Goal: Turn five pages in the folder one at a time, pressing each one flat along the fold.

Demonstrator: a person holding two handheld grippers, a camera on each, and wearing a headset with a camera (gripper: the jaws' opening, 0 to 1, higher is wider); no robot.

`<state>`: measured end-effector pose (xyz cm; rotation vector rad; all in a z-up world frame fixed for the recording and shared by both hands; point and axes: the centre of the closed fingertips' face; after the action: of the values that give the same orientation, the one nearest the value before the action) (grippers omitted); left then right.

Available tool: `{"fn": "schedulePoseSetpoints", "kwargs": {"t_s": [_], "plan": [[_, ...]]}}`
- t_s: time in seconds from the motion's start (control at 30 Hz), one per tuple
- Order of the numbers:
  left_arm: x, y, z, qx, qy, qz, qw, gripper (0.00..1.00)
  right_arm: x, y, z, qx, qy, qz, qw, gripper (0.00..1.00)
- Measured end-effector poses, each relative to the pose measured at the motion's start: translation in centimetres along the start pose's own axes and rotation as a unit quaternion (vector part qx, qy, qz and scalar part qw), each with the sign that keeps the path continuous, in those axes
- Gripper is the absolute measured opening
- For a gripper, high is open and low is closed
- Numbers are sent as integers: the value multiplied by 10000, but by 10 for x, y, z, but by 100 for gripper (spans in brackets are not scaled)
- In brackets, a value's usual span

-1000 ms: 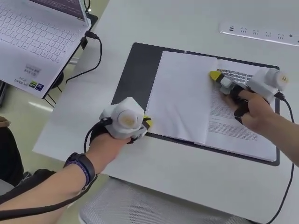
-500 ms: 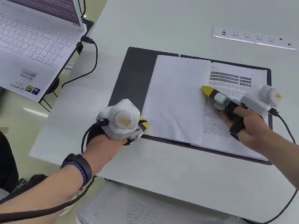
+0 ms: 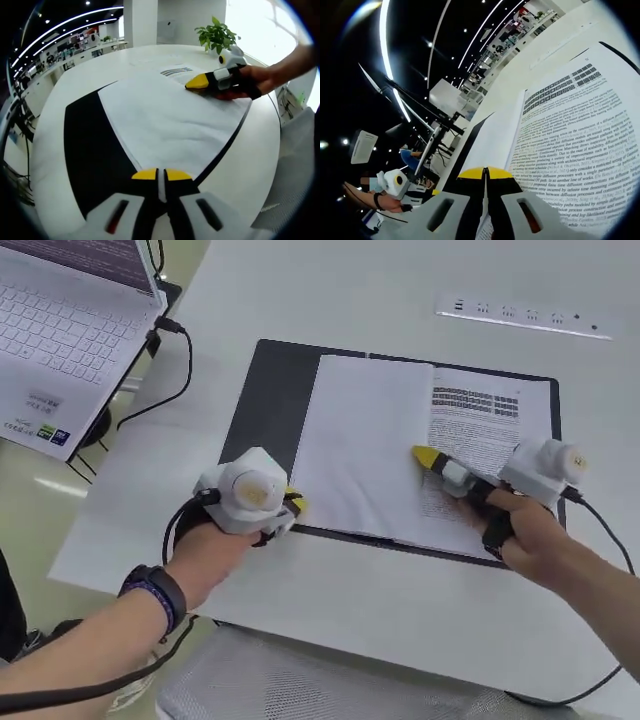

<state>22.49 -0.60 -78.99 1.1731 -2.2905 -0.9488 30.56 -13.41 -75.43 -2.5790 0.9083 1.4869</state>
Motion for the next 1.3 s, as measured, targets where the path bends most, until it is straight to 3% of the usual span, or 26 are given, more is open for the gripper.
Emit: {"fn": "schedulePoseSetpoints", "kwargs": {"t_s": [0.73,0.9,1.07,1.3], "plan": [[0,0,0,-13,14,-14,10000,2,-15,34,53,-304,29,-180,9994,0],[-1,0,0,-17,54,-24,10000,2,-20,40,63,-450,153,-106,9988,0],[-1,1,0,-10,81,-37,10000,2,-18,44,67,-409,71,-86,9991,0],[-1,1,0,9,117,-22,9999,2,-10,49,73,-656,253,-61,9975,0]]}}
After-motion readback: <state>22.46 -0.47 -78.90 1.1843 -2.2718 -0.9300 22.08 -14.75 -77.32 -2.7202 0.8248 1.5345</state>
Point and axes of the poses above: the centre of the closed fingertips' face, and the gripper's own axes: y roughly backward along the fingers, x roughly to its right, z roughly out of its underside, and after that the axes turned 1 degree about -y, right-handed
